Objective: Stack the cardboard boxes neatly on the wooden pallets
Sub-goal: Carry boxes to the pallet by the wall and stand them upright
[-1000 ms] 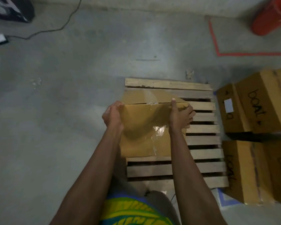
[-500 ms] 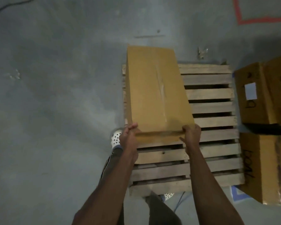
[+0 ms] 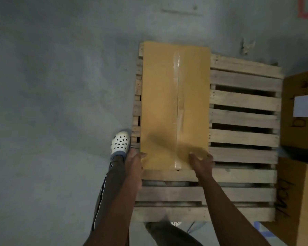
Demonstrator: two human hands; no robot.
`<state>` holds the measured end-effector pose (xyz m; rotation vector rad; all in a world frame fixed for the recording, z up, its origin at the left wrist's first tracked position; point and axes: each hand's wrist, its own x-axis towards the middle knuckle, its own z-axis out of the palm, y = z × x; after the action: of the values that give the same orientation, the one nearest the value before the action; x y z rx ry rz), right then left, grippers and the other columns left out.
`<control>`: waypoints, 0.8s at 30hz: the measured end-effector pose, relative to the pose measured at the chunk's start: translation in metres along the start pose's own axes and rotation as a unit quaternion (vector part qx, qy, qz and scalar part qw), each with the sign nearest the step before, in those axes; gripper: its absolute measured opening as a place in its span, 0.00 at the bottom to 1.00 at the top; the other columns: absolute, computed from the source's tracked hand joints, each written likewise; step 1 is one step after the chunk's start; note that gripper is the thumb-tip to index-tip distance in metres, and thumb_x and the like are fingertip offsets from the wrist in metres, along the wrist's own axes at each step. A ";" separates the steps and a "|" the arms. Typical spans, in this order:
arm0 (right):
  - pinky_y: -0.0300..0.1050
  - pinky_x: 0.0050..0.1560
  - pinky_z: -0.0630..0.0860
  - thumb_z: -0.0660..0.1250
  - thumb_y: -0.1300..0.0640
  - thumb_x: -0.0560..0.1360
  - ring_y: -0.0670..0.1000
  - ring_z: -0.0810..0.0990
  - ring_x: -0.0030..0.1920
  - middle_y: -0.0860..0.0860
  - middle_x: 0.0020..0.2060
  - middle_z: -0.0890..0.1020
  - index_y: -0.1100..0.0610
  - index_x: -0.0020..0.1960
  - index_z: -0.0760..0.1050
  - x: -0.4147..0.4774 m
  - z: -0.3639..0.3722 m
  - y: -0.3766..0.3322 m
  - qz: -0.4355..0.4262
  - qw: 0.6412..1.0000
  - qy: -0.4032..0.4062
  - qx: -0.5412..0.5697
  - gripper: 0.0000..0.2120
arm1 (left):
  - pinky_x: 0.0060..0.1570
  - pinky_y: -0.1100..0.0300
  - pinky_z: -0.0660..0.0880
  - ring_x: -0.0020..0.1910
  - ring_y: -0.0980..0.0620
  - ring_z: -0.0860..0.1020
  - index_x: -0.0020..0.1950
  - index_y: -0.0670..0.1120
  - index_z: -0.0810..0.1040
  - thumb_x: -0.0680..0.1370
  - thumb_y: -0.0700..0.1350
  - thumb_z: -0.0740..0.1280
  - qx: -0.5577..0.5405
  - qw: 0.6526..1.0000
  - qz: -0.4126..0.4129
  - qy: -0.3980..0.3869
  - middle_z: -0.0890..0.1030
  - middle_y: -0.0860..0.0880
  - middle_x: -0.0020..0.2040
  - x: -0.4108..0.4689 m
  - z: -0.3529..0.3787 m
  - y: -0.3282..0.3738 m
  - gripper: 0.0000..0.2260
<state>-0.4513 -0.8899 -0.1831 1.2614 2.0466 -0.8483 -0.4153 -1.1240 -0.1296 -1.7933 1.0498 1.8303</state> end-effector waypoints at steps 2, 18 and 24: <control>0.67 0.64 0.74 0.75 0.40 0.68 0.66 0.70 0.66 0.56 0.72 0.60 0.50 0.78 0.52 0.004 0.011 -0.004 0.006 1.000 0.023 -0.006 0.48 | 0.54 0.54 0.69 0.41 0.56 0.72 0.57 0.54 0.74 0.78 0.36 0.67 0.074 0.997 0.003 -0.012 0.77 0.51 0.49 0.005 0.005 0.006 0.14; 0.65 0.69 0.70 0.81 0.43 0.67 0.65 0.65 0.72 0.57 0.74 0.62 0.54 0.79 0.57 -0.016 0.036 -0.027 -0.052 0.996 0.054 -0.040 0.50 | 0.72 0.47 0.69 0.74 0.50 0.68 0.79 0.55 0.66 0.61 0.47 0.71 0.155 0.982 0.080 -0.077 0.68 0.51 0.77 0.054 -0.008 0.039 0.45; 0.67 0.69 0.70 0.84 0.40 0.57 0.64 0.68 0.71 0.57 0.72 0.65 0.55 0.77 0.60 -0.012 0.031 -0.045 -0.026 0.997 0.027 -0.072 0.57 | 0.71 0.49 0.68 0.74 0.48 0.67 0.80 0.54 0.63 0.68 0.48 0.72 0.242 0.961 0.087 -0.100 0.67 0.50 0.77 0.054 -0.017 0.053 0.41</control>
<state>-0.4833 -0.9359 -0.1841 1.1687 2.1494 -0.6843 -0.4481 -1.1841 -0.1672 -1.2375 1.4566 1.6191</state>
